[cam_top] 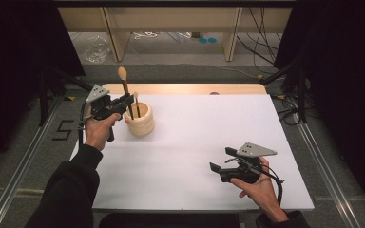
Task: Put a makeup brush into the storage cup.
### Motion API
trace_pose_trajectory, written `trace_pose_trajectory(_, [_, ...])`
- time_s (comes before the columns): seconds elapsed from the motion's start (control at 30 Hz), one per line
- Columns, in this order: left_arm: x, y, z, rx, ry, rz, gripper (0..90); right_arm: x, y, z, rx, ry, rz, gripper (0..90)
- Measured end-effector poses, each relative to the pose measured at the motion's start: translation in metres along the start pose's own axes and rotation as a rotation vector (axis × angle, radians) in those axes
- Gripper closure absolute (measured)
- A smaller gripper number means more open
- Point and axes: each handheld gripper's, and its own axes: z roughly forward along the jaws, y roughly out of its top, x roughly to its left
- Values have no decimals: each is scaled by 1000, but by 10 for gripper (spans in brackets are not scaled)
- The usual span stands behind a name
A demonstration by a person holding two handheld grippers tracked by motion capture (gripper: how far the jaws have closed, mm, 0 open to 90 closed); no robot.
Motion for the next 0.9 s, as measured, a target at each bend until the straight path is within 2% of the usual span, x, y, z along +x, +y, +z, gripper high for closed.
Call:
trace_pose_trajectory(0.07, [1,1,3,-7,2,-1,779,-1,0,-1,2,-13,-19,165])
trace_pose_trajectory(0.1, [2,2,4,-9,5,10,779,-1,0,-1,8,-14,-18,165])
trace_pose_trajectory(0.23, [5,1,11,-16,2,2,779,0,1,-1,11,-7,-13,166])
trace_pose_trajectory(0.3, [7,0,14,-13,8,16,779,0,1,-1,11,-7,-14,166])
trace_pose_trajectory(0.47, [16,-1,19,-19,36,19,779,0,1,-1,11,-5,-14,166])
trace_pose_trajectory(0.53, [19,-1,20,-16,48,38,778,0,1,-1,10,-7,-16,167])
trace_pose_trajectory(0.57, [17,-3,20,3,64,7,779,0,1,0,8,-7,-15,167])
trace_pose_trajectory(0.67, [18,-4,24,1,69,9,778,0,0,1,2,1,-14,167])
trace_pose_trajectory(0.73, [17,-5,27,-3,71,9,778,1,0,0,20,-1,-13,167])
trace_pose_trajectory(0.8, [15,-7,30,-2,70,8,778,0,0,2,-3,1,-23,167])
trace_pose_trajectory(0.83, [15,-7,31,1,72,17,778,0,0,0,16,-4,-19,167])
trace_pose_trajectory(0.9, [15,-9,34,3,74,14,778,0,0,1,17,1,-11,167])
